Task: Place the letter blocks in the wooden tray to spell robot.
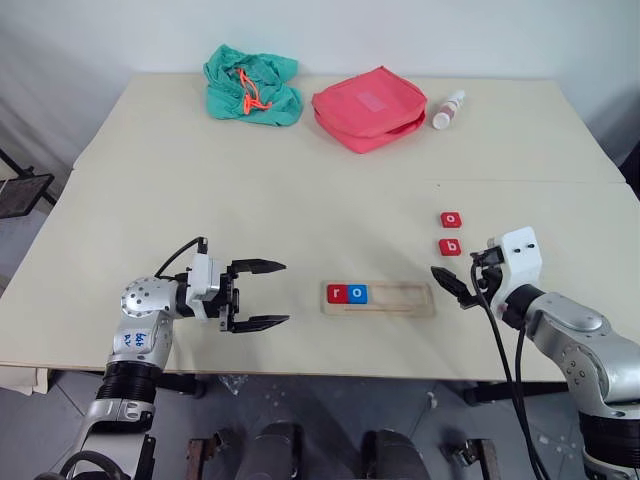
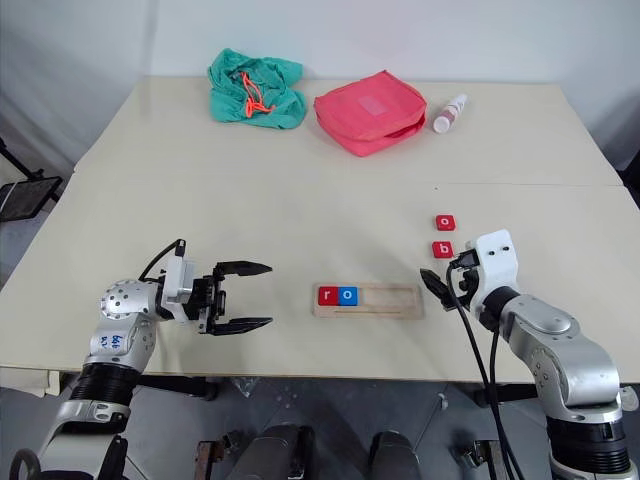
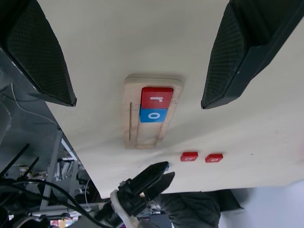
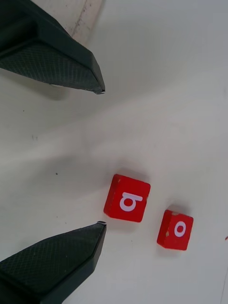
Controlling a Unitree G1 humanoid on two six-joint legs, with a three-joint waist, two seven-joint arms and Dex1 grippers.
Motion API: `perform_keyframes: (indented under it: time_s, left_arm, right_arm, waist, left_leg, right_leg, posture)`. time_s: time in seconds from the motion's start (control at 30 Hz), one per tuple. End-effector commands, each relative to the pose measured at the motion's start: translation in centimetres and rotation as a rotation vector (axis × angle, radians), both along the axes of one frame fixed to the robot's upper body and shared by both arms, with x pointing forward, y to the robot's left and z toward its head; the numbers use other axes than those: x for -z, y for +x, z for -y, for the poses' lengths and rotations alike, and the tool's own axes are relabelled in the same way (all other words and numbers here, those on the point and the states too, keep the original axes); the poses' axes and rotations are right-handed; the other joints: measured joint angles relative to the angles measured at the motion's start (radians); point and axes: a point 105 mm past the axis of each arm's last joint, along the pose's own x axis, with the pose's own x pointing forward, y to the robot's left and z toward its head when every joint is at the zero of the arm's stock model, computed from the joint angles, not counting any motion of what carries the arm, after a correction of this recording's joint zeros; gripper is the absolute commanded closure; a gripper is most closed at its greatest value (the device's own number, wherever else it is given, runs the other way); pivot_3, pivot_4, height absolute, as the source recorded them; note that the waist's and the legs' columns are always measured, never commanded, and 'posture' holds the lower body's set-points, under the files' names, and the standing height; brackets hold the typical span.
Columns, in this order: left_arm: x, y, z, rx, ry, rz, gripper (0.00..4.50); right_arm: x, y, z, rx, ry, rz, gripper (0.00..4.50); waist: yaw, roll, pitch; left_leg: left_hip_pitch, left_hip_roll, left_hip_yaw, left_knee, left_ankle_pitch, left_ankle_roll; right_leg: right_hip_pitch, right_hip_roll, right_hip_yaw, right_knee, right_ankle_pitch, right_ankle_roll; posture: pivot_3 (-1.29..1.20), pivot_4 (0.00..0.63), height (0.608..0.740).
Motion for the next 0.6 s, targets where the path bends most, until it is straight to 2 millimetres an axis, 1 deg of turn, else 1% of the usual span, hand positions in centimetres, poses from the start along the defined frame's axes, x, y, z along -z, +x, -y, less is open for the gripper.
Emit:
perform_keyframes:
  time_s: [0.03, 0.4, 0.6]
  left_arm:
    - [-1.14, 0.14, -0.37, -0.01, -0.026, 0.038, 0.04]
    - [-1.26, 0.25, -0.35, -0.013, -0.022, 0.038, 0.04]
    - [-1.4, 0.26, -0.38, -0.012, -0.025, 0.041, 0.04]
  right_arm:
    - [-1.55, 0.16, -0.16, -0.007, -0.003, 0.067, 0.0]
    - [-1.86, 0.25, -0.39, -0.027, -0.002, 0.087, 0.0]
    - [-2.02, 0.48, -0.13, -0.011, 0.009, 0.084, 0.0]
  waist:
    - [-0.001, 0.0, 0.0]
    - [0.0, 0.0, 0.0]
    - [-0.001, 0.0, 0.0]
  left_leg:
    - [0.0, 0.0, 0.0, 0.0, 0.0, 0.0]
    - [0.0, 0.0, 0.0, 0.0, 0.0, 0.0]
    - [0.0, 0.0, 0.0, 0.0, 0.0, 0.0]
  right_leg:
    - [0.0, 0.0, 0.0, 0.0, 0.0, 0.0]
    - [0.0, 0.0, 0.0, 0.0, 0.0, 0.0]
    - [0.0, 0.0, 0.0, 0.0, 0.0, 0.0]
  posture:
    - [0.0, 0.15, 0.74]
    - [0.0, 0.15, 0.74]
    - [0.0, 0.15, 0.74]
